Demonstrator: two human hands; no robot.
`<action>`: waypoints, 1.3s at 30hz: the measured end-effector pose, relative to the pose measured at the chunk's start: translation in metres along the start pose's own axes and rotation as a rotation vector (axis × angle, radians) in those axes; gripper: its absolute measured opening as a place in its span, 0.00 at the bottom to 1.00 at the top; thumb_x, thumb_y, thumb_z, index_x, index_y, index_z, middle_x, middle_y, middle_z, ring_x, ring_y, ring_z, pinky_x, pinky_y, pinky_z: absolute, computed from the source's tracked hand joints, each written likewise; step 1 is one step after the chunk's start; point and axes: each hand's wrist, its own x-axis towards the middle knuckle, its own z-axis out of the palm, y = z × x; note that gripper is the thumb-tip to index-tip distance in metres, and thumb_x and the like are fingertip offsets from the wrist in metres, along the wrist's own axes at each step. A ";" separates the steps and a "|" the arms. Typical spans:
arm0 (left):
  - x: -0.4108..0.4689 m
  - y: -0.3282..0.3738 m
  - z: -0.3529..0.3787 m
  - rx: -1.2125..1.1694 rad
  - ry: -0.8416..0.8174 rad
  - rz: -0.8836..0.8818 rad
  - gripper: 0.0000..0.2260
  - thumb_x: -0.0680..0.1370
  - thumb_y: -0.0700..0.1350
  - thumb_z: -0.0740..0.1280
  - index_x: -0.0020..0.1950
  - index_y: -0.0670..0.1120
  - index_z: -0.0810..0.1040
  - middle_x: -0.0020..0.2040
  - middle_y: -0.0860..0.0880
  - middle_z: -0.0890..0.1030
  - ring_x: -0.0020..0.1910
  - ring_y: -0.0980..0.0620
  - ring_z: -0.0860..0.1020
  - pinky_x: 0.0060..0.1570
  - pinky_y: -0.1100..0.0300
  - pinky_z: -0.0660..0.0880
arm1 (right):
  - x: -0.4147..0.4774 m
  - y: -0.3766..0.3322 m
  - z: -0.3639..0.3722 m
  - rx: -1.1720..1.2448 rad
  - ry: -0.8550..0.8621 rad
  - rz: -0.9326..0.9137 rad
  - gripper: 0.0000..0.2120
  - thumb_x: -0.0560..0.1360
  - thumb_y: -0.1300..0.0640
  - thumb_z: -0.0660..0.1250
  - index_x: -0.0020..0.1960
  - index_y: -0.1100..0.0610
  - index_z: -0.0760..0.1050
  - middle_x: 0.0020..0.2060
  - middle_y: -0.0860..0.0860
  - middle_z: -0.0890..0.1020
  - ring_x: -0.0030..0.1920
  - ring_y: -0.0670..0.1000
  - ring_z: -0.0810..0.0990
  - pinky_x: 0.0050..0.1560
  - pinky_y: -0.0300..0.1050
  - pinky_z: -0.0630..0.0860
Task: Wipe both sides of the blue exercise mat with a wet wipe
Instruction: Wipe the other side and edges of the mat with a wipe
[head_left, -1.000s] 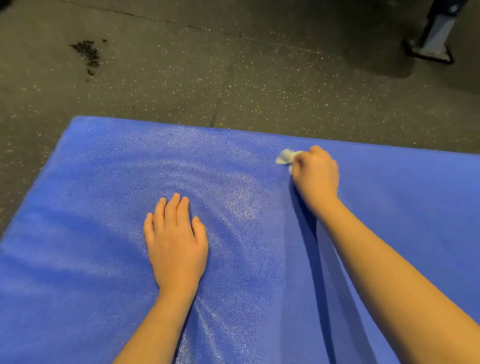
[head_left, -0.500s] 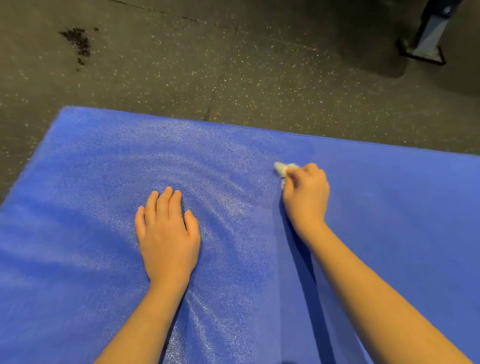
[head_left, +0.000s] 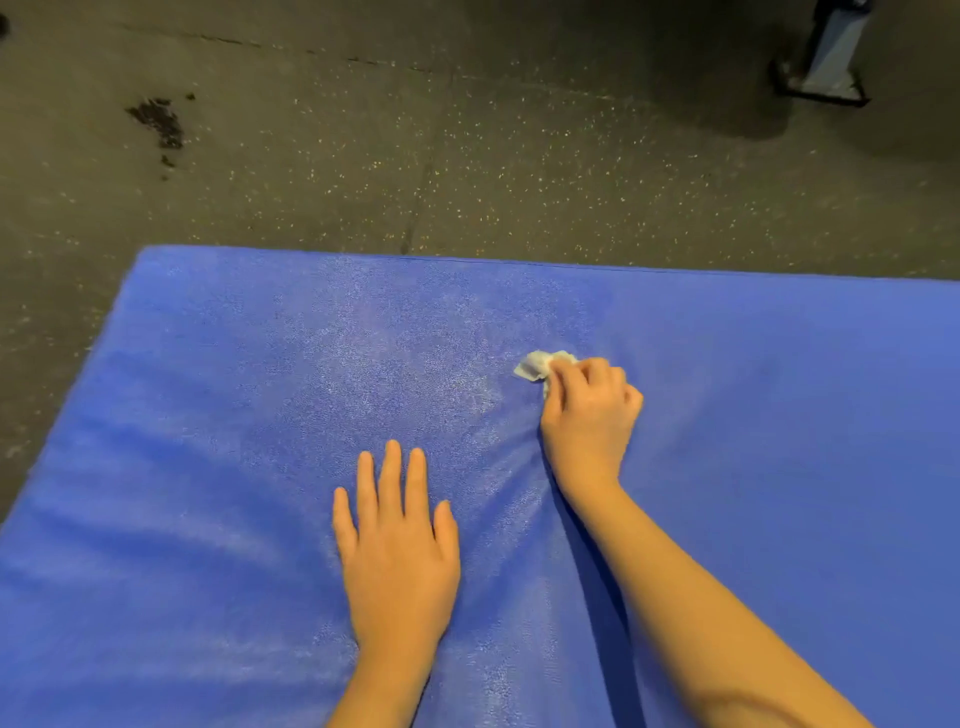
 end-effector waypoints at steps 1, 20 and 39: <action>0.001 -0.001 0.000 0.001 0.004 -0.013 0.25 0.78 0.52 0.52 0.70 0.43 0.73 0.72 0.43 0.70 0.73 0.40 0.65 0.70 0.41 0.58 | 0.000 -0.002 0.000 -0.030 0.019 0.057 0.05 0.75 0.58 0.65 0.45 0.54 0.80 0.39 0.51 0.77 0.40 0.56 0.75 0.45 0.47 0.63; 0.001 0.003 -0.001 -0.045 -0.015 -0.049 0.25 0.78 0.52 0.52 0.71 0.43 0.72 0.73 0.44 0.69 0.73 0.40 0.65 0.70 0.40 0.59 | 0.021 -0.007 -0.077 0.144 -1.101 -0.942 0.08 0.66 0.67 0.64 0.36 0.55 0.77 0.36 0.50 0.76 0.36 0.51 0.74 0.31 0.40 0.67; 0.003 0.003 -0.009 -0.088 -0.075 -0.054 0.25 0.78 0.52 0.51 0.71 0.44 0.72 0.73 0.44 0.70 0.74 0.41 0.64 0.71 0.42 0.57 | -0.016 0.022 -0.084 0.069 -0.590 -0.253 0.06 0.70 0.68 0.68 0.39 0.59 0.78 0.39 0.51 0.74 0.42 0.58 0.76 0.35 0.38 0.68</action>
